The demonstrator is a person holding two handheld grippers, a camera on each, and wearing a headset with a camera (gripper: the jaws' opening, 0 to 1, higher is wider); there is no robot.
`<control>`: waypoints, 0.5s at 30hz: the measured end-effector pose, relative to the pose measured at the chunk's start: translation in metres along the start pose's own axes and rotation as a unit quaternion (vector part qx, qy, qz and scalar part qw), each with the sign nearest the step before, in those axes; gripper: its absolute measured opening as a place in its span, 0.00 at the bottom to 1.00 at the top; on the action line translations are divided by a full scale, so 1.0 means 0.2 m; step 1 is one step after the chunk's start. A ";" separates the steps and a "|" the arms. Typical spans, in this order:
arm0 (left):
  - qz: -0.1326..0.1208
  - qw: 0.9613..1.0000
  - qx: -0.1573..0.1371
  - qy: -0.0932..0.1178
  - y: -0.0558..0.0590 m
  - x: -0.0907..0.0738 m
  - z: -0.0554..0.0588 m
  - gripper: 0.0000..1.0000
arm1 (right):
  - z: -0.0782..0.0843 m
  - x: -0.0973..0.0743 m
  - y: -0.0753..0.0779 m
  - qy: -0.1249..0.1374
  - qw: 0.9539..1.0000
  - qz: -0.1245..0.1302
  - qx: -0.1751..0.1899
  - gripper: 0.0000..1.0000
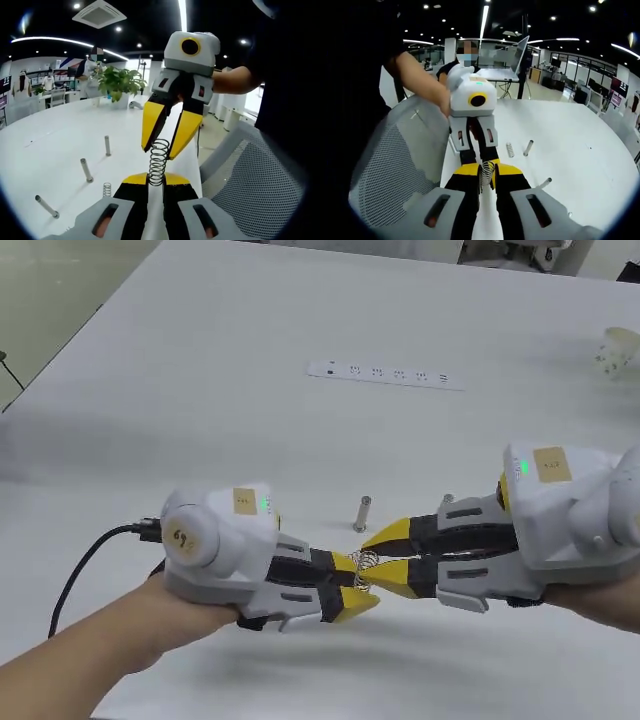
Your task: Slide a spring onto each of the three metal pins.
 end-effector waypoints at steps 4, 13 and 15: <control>0.000 1.000 0.001 0.000 0.00 0.00 0.00 0.02 | 0.00 0.01 0.00 0.010 1.000 0.002 0.011 0.08; -0.006 1.000 -0.015 0.008 -0.02 -0.01 -0.01 0.02 | -0.01 0.00 0.01 0.015 1.000 0.010 0.020 0.08; -0.009 1.000 -0.015 0.010 -0.02 -0.01 -0.02 0.03 | -0.02 0.00 0.02 0.015 1.000 0.011 0.020 0.08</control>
Point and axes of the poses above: the centre of the closed fingertips' face, and the gripper's own axes: x roughly forward along the fingers, y roughly to its right, z roughly out of its underside, the point moved 2 cm from there along -x, roughly backward along the fingers, and after that the axes turned 6 degrees about -x, right-handed, at the moved point
